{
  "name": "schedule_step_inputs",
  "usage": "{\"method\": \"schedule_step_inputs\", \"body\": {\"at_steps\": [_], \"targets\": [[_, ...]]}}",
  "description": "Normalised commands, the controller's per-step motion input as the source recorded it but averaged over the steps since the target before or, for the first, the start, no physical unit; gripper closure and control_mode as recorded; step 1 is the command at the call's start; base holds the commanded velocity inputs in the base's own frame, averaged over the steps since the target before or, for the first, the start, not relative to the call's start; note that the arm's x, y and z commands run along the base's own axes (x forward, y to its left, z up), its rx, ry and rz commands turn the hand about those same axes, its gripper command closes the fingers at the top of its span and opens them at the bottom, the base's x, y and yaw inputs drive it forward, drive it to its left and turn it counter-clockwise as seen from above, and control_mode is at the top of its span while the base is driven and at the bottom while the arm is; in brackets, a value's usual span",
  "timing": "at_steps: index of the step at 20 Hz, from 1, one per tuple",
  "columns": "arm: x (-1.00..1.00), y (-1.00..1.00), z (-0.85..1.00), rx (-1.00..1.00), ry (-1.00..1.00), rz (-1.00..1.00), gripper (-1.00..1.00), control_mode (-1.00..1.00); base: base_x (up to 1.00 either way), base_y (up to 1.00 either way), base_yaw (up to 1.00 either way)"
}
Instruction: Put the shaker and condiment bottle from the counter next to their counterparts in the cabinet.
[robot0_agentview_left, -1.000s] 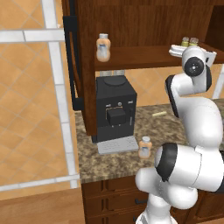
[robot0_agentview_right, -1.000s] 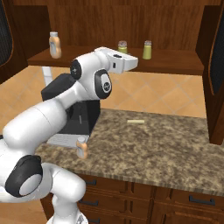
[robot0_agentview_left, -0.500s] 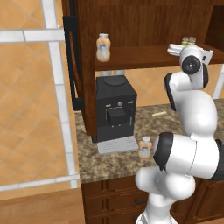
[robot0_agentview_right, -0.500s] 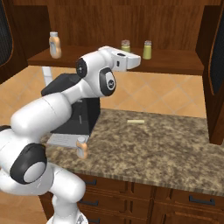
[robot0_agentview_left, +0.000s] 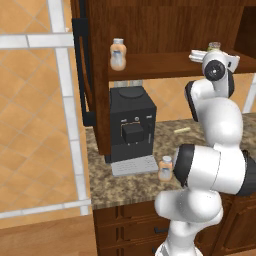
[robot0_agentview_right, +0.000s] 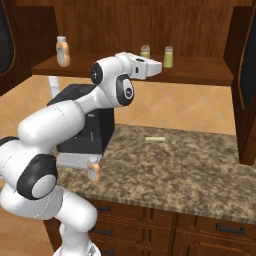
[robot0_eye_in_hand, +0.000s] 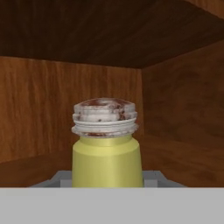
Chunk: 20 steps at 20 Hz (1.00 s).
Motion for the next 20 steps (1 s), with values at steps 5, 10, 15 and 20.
{"method": "schedule_step_inputs", "body": {"at_steps": [5, 10, 15, 20], "targets": [[0.24, -0.17, 0.00, 0.00, 0.00, 0.00, 1.00, -1.00, 0.00, 0.00, 0.00], [0.17, -0.09, -0.03, 0.00, 0.00, 0.00, 1.00, -1.00, 0.00, 0.00, 0.00], [0.06, -0.07, -0.10, 0.00, 0.00, 0.00, 1.00, -1.00, 0.00, 0.00, 0.00], [0.06, -0.05, -0.09, 0.00, 0.00, 0.00, 1.00, -1.00, 0.00, 0.00, 0.00]]}}
